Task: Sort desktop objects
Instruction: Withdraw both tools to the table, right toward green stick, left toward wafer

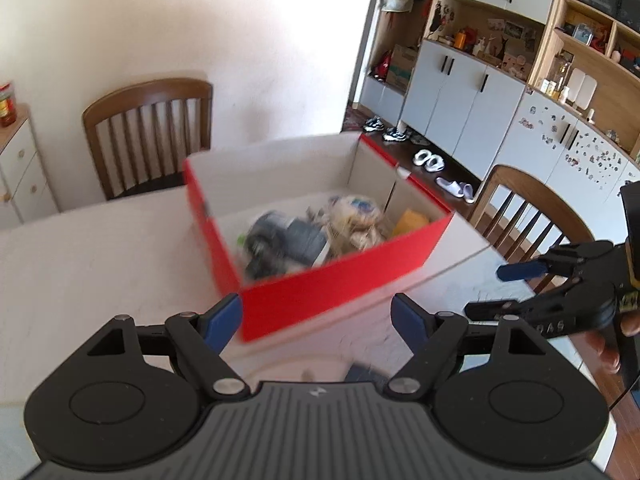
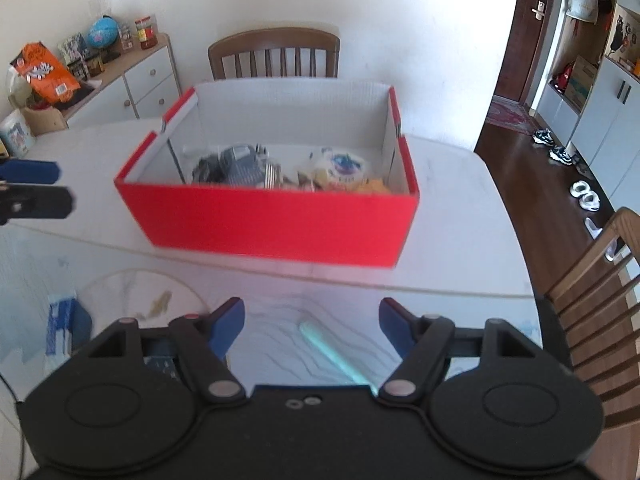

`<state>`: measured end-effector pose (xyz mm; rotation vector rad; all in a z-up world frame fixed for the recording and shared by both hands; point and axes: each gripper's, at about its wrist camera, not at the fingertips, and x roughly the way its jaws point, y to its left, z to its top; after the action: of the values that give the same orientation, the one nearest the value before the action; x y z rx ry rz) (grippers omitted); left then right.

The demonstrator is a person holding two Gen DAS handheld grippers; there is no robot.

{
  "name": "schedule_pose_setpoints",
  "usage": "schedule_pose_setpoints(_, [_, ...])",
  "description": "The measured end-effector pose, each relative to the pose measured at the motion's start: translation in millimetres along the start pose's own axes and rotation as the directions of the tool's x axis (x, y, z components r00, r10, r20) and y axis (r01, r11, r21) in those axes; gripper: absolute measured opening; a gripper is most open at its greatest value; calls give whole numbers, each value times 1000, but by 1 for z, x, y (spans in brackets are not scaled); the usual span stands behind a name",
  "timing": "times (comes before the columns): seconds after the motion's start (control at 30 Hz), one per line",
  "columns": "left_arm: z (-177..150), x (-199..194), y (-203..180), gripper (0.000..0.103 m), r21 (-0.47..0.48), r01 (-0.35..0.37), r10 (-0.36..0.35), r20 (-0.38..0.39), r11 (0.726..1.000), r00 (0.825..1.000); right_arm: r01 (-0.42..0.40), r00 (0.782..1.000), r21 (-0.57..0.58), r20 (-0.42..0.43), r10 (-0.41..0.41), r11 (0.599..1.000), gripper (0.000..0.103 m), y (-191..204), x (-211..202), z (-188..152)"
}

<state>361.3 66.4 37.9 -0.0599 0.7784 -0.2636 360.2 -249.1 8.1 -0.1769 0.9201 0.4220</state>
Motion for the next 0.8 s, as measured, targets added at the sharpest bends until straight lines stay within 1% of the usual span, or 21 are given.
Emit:
schedule_pose_setpoints(0.17, [-40,-10,14,82,-41,-5,4,-19,999,1000,22,1000,-14,-10,-22,1000,74,5,6,-23])
schedule_pose_setpoints(0.23, [-56,-12,18,87,-62,-26,24,-28,998,999,26,1000,-14,-14,-26,1000,74,5,8,-30])
schedule_pose_setpoints(0.3, [-72,-11,23,88,-76,-39,35,-56,996,998,30,999,-3,-22,-30,1000,74,4,12,-37])
schedule_pose_setpoints(0.43, [-98,-7,23,88,-42,-105,100,-105,994,989,42,999,23,-22,-41,999,74,0,18,-50])
schedule_pose_setpoints(0.5, [-109,-5,23,88,-27,-112,108,-118,993,987,49,999,42,-19,-48,998,74,-2,22,-57])
schedule_pose_setpoints(0.53, [-113,-5,23,88,-17,-117,114,-112,993,987,46,999,55,-19,-45,997,74,-4,23,-60])
schedule_pose_setpoints(0.57, [-118,-5,24,91,-7,-122,120,-107,993,987,47,999,64,-18,-46,997,75,-4,24,-63])
schedule_pose_setpoints(0.6, [-122,-4,25,101,0,-122,121,-108,993,987,52,999,73,-15,-51,996,77,-5,25,-66])
schedule_pose_setpoints(0.67, [-130,-2,28,103,2,-129,129,-112,992,985,57,998,86,-10,-56,995,80,-6,26,-70])
schedule_pose_setpoints(0.73, [-137,3,32,103,-11,-162,159,-134,987,978,78,997,99,-3,-78,992,83,-7,28,-73])
schedule_pose_setpoints(0.8, [-144,7,34,103,-26,-177,172,-146,984,974,89,996,117,-1,-89,989,84,-8,30,-77])
